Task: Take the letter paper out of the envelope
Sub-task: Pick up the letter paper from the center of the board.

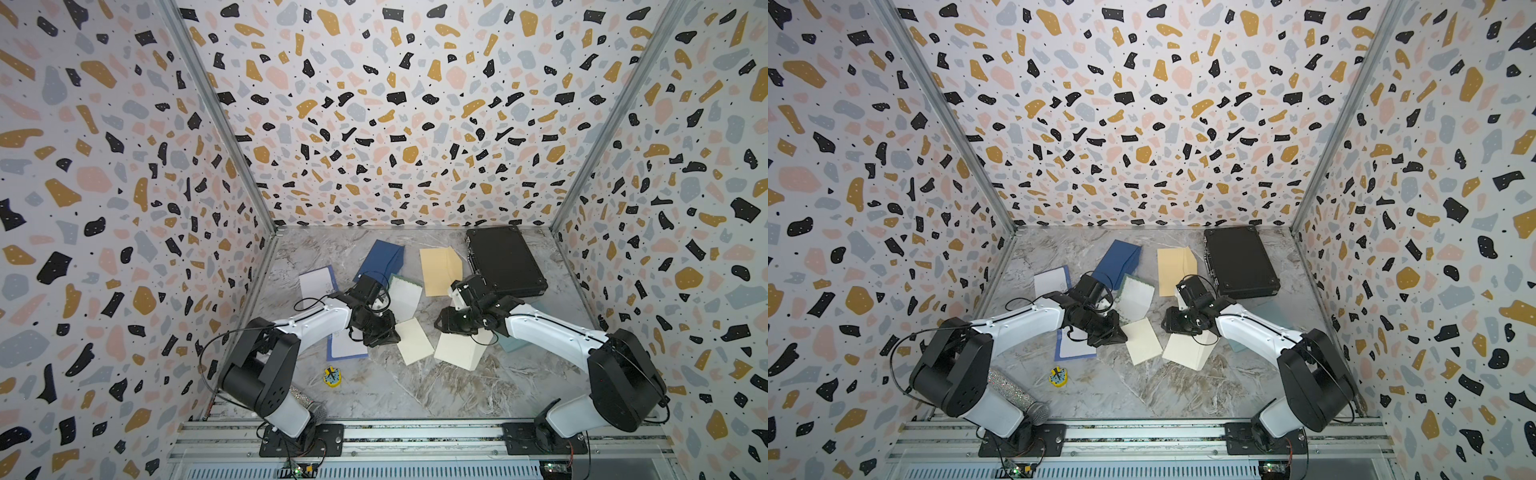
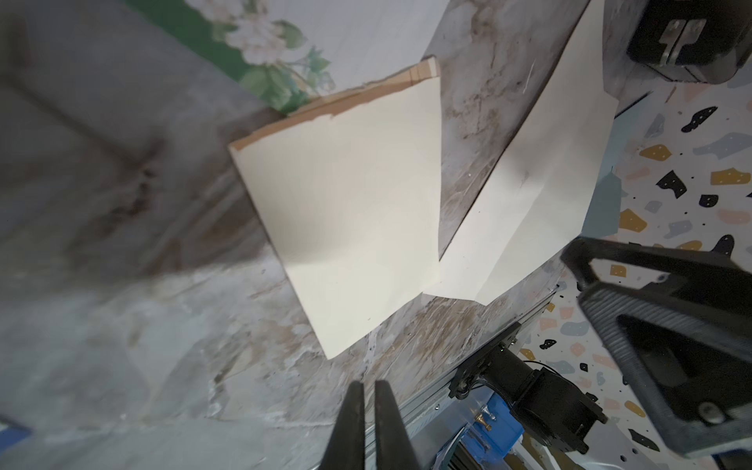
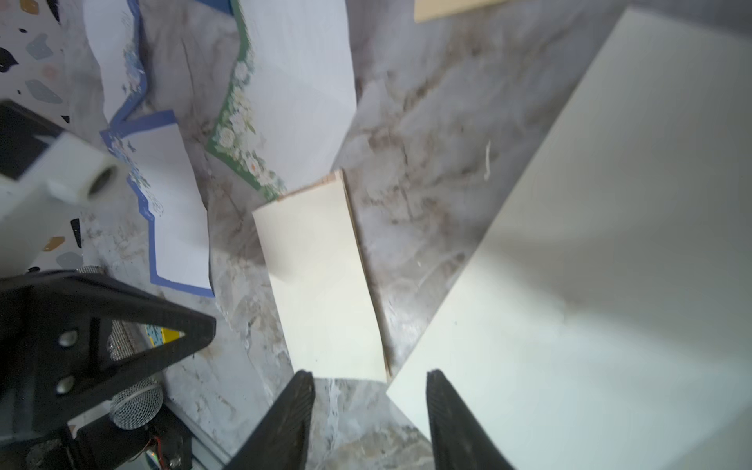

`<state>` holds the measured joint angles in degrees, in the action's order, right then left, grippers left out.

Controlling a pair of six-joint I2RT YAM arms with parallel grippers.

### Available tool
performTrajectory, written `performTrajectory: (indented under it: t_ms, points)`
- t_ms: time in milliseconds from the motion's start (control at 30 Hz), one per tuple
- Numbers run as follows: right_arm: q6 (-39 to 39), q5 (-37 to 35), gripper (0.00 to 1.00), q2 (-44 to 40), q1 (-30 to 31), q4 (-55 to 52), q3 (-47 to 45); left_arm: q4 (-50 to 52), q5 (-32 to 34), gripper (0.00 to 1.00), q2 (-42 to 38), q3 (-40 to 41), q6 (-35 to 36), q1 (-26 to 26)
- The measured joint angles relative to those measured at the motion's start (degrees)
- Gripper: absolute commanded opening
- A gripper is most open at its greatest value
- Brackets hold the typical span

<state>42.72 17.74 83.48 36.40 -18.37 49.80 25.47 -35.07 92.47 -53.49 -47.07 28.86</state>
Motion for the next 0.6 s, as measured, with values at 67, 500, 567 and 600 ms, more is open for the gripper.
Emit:
performTrajectory:
  t_ms: [67, 500, 567, 600]
  points:
    - [3.26, 1.44, 0.45, -1.31, 0.13, 0.66, -2.49, -0.5, 0.42, 0.0, 1.25, -0.02, -0.11, 0.28]
    - [16.81, 7.39, 0.38, 1.88, 0.87, 11.1, -8.76, -1.18, 4.92, 0.0, 3.8, -0.02, 1.86, -0.79]
    - [17.84, 7.76, 0.37, 1.9, 0.92, 12.85, -9.49, -1.42, 5.27, 0.0, 3.93, -0.02, 2.43, -1.53]
    - [18.47, 8.11, 0.37, 2.08, 0.94, 13.97, -9.97, -1.62, 5.42, 0.0, 4.22, -0.02, 2.71, -1.86]
